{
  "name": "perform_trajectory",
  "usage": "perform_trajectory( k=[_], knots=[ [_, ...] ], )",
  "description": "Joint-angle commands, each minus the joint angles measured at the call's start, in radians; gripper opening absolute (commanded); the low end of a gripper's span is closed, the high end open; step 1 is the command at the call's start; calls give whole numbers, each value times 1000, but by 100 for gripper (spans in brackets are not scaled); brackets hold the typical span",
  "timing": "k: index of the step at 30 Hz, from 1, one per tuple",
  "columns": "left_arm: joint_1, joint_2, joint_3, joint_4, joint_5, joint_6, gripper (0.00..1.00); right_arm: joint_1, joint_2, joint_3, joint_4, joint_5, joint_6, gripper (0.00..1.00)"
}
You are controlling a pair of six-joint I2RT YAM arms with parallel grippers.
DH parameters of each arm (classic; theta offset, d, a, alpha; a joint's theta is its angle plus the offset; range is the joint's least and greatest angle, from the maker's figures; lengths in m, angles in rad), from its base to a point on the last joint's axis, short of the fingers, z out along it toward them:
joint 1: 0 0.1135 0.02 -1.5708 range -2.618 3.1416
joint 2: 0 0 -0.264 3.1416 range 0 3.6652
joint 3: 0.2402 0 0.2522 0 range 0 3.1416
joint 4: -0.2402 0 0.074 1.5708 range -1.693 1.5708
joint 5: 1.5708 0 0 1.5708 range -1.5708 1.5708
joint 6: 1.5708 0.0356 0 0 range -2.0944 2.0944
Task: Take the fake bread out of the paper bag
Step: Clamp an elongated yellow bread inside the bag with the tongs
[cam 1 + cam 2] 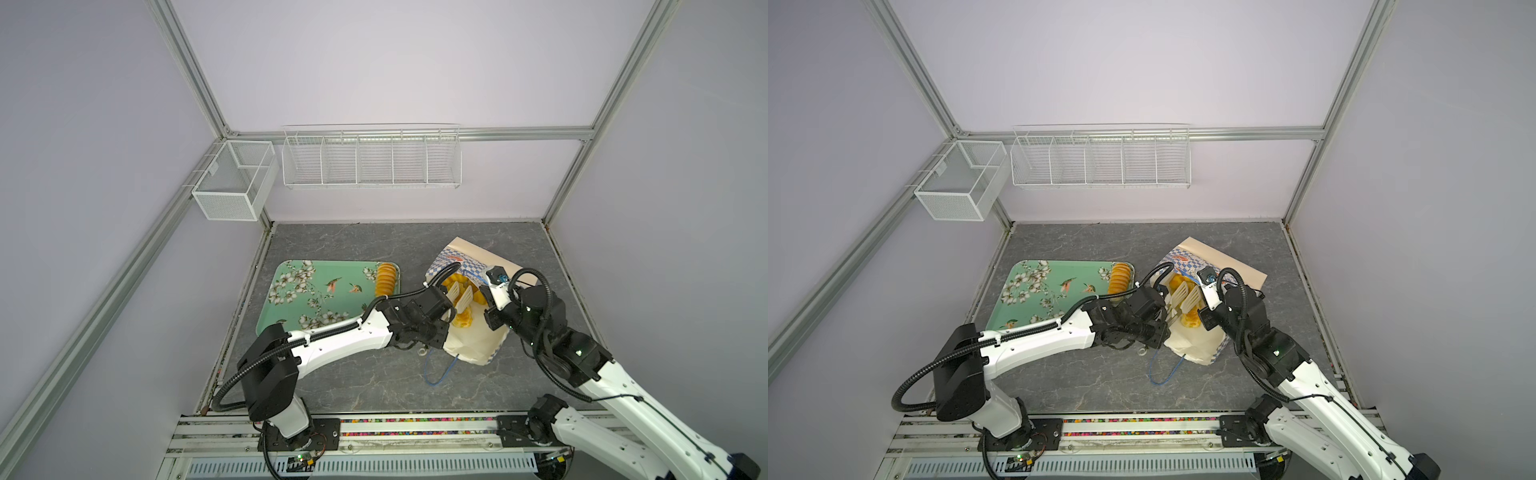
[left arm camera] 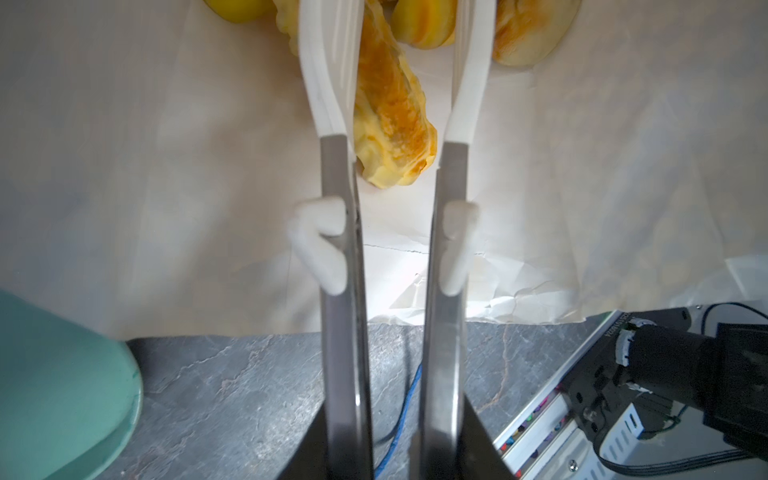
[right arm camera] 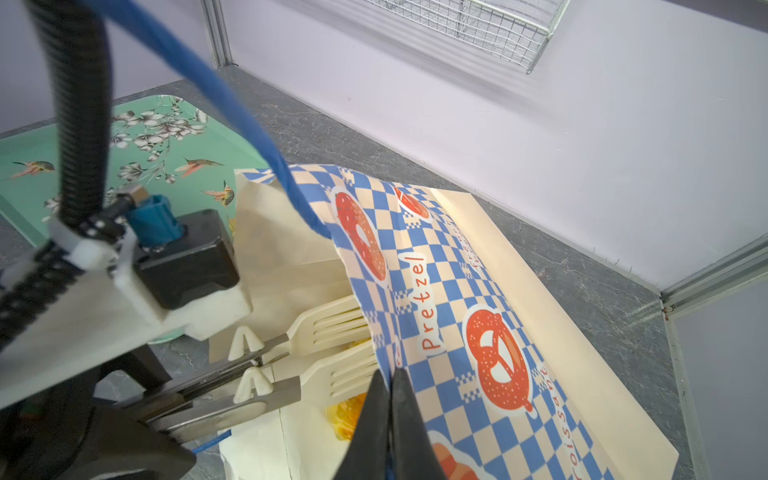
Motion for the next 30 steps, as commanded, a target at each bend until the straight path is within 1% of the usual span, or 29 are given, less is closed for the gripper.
perform_trajectory(
  k=[1,4,11,15,20,25,30],
  knots=[
    [0,2,43,-42,9,-65,32,5,6,15,13,7,32,7],
    [-3,14,52,-89,3,-113,32,4,14,22,1,28,49,7],
    [-13,19,50,-80,63,-183,31,5,49,44,-24,39,77,7],
    [-21,49,51,-84,91,-241,31,5,52,53,-34,39,107,7],
    [-23,63,29,-47,152,-289,31,6,40,42,-32,33,130,7],
    [-33,110,53,-39,184,-305,31,5,31,45,-45,34,132,7],
    [-35,138,53,19,232,-339,31,5,24,33,-41,18,139,7]
  ],
)
